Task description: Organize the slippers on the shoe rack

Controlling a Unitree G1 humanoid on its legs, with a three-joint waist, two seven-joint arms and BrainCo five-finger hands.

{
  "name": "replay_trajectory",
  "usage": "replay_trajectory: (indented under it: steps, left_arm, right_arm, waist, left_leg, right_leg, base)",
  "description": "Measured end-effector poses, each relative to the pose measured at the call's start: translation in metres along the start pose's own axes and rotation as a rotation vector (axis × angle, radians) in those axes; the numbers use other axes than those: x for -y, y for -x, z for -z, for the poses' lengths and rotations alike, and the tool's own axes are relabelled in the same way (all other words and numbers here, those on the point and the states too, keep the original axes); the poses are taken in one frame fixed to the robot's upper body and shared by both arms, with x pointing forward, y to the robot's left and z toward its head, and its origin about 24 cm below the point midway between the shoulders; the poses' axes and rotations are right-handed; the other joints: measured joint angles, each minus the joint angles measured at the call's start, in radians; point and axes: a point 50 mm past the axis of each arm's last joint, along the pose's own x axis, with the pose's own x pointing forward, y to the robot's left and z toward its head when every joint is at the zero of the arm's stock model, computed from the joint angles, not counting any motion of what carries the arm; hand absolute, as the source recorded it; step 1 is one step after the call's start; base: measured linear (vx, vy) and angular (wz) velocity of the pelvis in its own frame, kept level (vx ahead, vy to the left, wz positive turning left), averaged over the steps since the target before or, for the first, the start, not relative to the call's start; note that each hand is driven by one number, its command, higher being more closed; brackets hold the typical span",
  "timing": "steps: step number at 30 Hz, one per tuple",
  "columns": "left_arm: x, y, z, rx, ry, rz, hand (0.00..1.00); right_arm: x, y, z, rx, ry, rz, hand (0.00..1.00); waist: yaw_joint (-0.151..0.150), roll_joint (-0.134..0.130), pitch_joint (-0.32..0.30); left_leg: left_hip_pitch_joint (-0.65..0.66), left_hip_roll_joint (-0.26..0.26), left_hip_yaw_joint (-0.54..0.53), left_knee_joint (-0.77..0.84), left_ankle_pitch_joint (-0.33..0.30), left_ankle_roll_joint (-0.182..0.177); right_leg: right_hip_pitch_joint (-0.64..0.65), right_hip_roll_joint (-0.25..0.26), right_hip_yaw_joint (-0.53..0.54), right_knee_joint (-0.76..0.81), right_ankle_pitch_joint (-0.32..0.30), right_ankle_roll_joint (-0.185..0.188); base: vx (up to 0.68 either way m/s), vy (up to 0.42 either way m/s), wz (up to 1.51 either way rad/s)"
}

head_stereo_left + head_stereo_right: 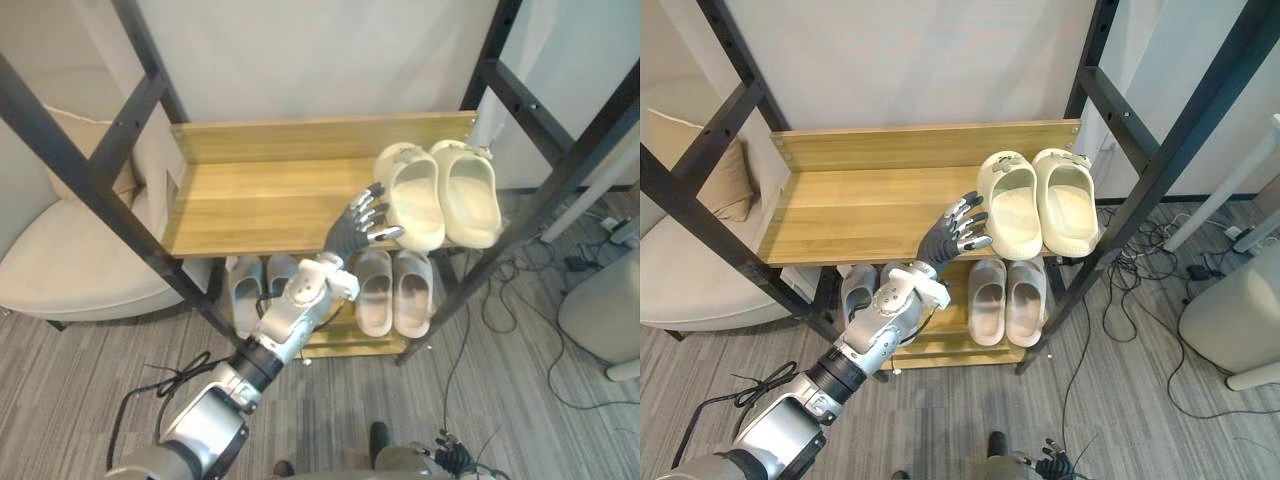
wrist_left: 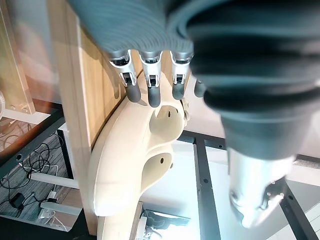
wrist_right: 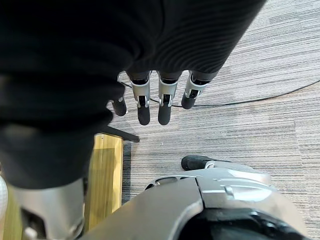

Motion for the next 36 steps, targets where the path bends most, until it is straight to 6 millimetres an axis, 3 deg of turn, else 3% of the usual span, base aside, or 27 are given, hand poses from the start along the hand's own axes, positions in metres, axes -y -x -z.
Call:
replay_trajectory:
  steps: [6, 12, 18, 27, 32, 36]
  left_arm:
    - [-0.008, 0.003, -0.012, 0.041, -0.016, -0.005, 0.00]
    - [0.001, 0.021, -0.030, 0.130, 0.037, 0.081, 0.00]
    - [0.005, 0.046, -0.031, 0.149, 0.093, 0.152, 0.00]
    - [-0.008, 0.103, 0.012, -0.010, 0.176, 0.120, 0.00]
    - [-0.018, 0.140, 0.054, -0.186, 0.177, 0.012, 0.00]
    - [-0.040, 0.176, 0.095, -0.373, 0.131, -0.142, 0.00]
  right_arm:
    - [0.000, 0.000, -0.001, 0.003, 0.000, -0.003, 0.00]
    - [-0.001, 0.000, -0.001, 0.004, 0.007, -0.025, 0.00]
    - [0.000, 0.000, -0.001, 0.005, 0.045, -0.047, 0.00]
    - [0.001, 0.000, -0.001, 0.003, 0.084, -0.066, 0.00]
    - [0.001, 0.000, 0.001, -0.005, 0.084, -0.068, 0.00]
    - [-0.002, 0.000, 0.000, -0.004, 0.080, -0.073, 0.00]
  waist:
    - [0.004, 0.002, 0.003]
    - [0.010, 0.004, 0.002]
    - [0.053, 0.006, 0.001]
    - [0.073, 0.012, -0.008]
    - [0.102, 0.004, -0.026]
    - [0.116, -0.012, -0.040]
  left_leg:
    - [-0.003, 0.000, -0.016, 0.000, 0.000, 0.000]
    - [-0.002, -0.001, -0.051, 0.001, 0.000, 0.000]
    - [-0.004, -0.002, -0.070, 0.009, 0.000, 0.000]
    - [-0.005, -0.001, -0.096, 0.016, 0.001, 0.001]
    - [-0.005, -0.001, -0.104, 0.017, 0.001, 0.000]
    - [-0.005, -0.001, -0.118, 0.018, 0.001, 0.000]
  right_leg:
    - [0.006, -0.001, -0.015, 0.000, -0.004, 0.003]
    - [0.030, -0.003, -0.052, 0.000, -0.012, 0.004]
    - [0.040, -0.004, -0.067, 0.000, -0.015, 0.003]
    - [0.057, -0.004, -0.091, 0.001, -0.022, 0.003]
    - [0.062, -0.004, -0.097, 0.001, -0.025, 0.005]
    - [0.070, -0.004, -0.107, 0.000, -0.030, 0.006]
  base:
    - [0.00, -0.018, 0.08]
    - [0.01, -0.017, 0.19]
    - [-0.02, -0.006, 0.07]
    - [-0.01, -0.005, 0.08]
    - [0.00, -0.001, 0.04]
    - [-0.01, -0.003, 0.10]
